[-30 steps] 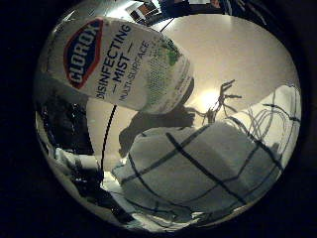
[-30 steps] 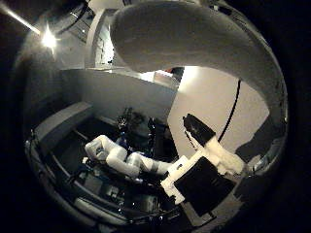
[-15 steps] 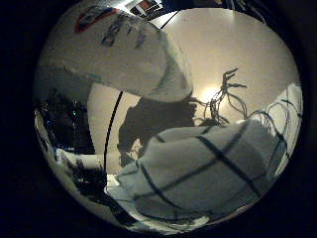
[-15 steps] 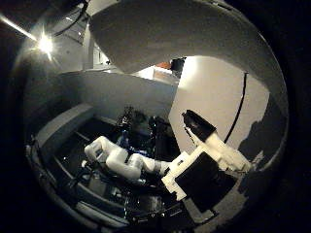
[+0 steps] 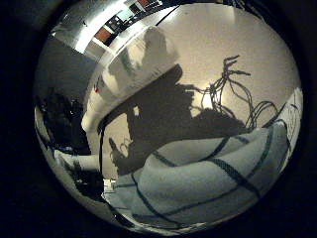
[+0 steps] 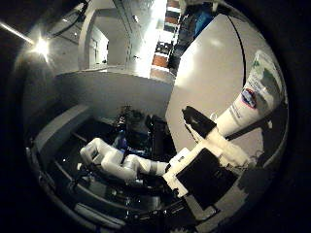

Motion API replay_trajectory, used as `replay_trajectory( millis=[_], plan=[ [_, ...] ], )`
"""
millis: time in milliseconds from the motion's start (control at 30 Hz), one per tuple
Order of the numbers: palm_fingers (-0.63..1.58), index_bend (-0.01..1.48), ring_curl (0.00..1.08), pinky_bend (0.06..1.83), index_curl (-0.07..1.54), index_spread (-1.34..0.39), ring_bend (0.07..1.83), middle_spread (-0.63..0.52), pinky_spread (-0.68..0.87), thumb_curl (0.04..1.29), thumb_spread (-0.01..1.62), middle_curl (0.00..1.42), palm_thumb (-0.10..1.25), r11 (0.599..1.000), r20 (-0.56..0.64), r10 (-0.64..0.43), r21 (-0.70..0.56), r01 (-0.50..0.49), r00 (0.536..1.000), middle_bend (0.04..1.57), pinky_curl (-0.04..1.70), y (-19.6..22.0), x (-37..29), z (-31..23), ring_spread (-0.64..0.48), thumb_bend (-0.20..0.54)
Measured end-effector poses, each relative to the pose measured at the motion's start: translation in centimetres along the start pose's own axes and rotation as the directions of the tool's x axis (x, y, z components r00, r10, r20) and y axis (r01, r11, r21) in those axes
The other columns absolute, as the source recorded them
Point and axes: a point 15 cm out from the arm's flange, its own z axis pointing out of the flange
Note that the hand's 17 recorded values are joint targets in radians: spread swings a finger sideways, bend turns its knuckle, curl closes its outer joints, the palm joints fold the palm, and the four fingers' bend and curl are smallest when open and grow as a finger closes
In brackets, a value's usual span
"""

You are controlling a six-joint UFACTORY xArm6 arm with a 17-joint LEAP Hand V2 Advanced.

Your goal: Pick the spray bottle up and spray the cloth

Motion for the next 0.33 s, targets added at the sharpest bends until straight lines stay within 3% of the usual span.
replay_trajectory(
  millis=[333],
  plan=[
    [0.33,0.18,0.24,0.56,0.32,-0.42,0.61,-0.03,0.4,0.52,1.0,0.36,0.79,1.0,-0.006,-0.009,0.012,0.01,1.0,0.24,0.2,-0.6,0.1,-1.2,0.01,-0.023]
  ],
)
